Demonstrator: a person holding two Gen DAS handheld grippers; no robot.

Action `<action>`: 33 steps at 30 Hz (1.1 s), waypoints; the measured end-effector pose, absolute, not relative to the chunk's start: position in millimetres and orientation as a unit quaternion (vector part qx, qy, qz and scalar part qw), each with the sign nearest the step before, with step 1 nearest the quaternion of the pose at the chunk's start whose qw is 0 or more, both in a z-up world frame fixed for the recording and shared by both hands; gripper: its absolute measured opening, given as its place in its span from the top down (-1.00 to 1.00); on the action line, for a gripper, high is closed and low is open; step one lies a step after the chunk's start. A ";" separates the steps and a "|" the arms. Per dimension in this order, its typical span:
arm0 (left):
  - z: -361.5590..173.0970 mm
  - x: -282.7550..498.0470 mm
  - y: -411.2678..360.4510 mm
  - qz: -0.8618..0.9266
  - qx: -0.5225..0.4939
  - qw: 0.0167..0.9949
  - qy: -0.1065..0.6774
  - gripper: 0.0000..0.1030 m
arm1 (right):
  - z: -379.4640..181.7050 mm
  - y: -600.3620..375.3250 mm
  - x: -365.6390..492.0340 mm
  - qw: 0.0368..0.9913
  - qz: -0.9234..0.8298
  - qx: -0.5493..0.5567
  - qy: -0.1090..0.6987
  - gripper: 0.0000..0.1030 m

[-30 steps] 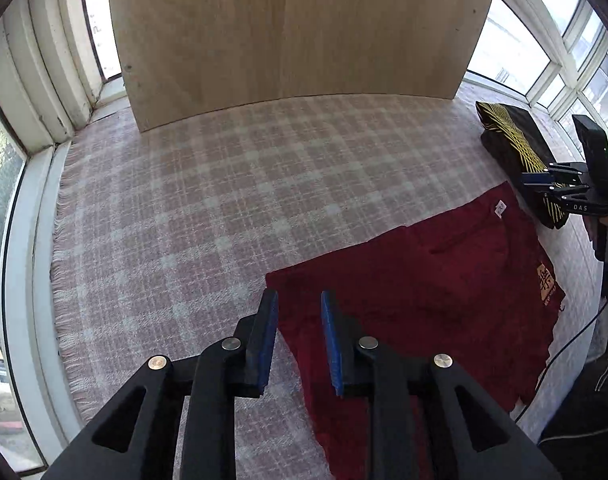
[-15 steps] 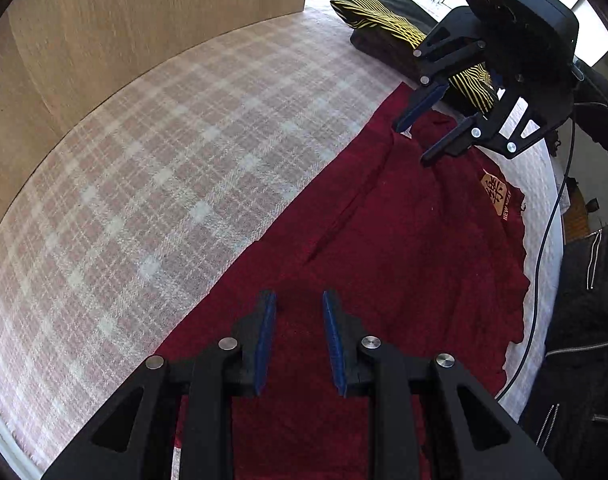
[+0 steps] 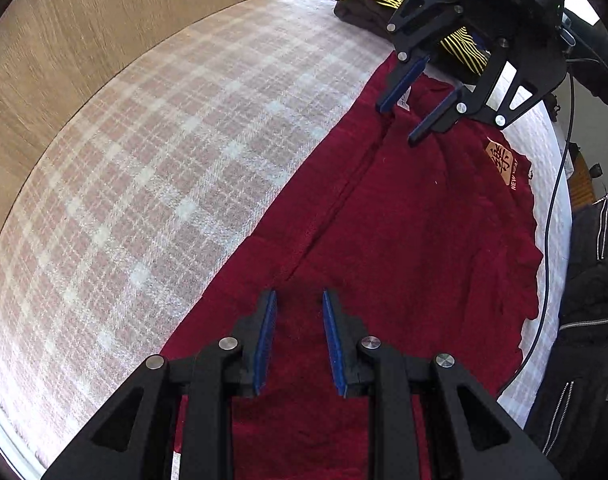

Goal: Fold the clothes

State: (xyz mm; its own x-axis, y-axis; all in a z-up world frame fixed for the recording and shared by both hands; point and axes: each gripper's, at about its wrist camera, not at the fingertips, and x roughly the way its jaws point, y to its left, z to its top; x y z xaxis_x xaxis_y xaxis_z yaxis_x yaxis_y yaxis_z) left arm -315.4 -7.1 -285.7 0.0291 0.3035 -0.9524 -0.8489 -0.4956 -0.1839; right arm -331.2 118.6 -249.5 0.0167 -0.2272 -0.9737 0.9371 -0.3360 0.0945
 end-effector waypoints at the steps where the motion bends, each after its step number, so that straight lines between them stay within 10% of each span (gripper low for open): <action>1: -285.2 -314.9 -7.9 0.657 -0.563 0.439 0.242 0.59 | -249.7 119.1 -330.7 0.470 -0.617 0.536 0.332 0.43; 7: -281.2 -313.1 -17.8 0.666 -0.558 0.434 0.239 0.68 | -248.4 115.9 -325.4 0.477 -0.605 0.541 0.336 0.77; 33: -272.7 -336.1 4.9 0.631 -0.536 0.443 0.343 0.57 | -240.2 111.4 -357.6 0.438 -0.633 0.520 0.371 0.92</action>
State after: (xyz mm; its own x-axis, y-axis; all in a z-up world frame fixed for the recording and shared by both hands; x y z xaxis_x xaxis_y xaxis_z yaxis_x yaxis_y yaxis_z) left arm -336.1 4.9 -272.7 -0.0330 0.1920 -0.9808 -0.9278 -0.3709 -0.0414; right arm -357.6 111.4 -240.2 -0.0763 -0.1685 -0.9827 0.9398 -0.3415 -0.0144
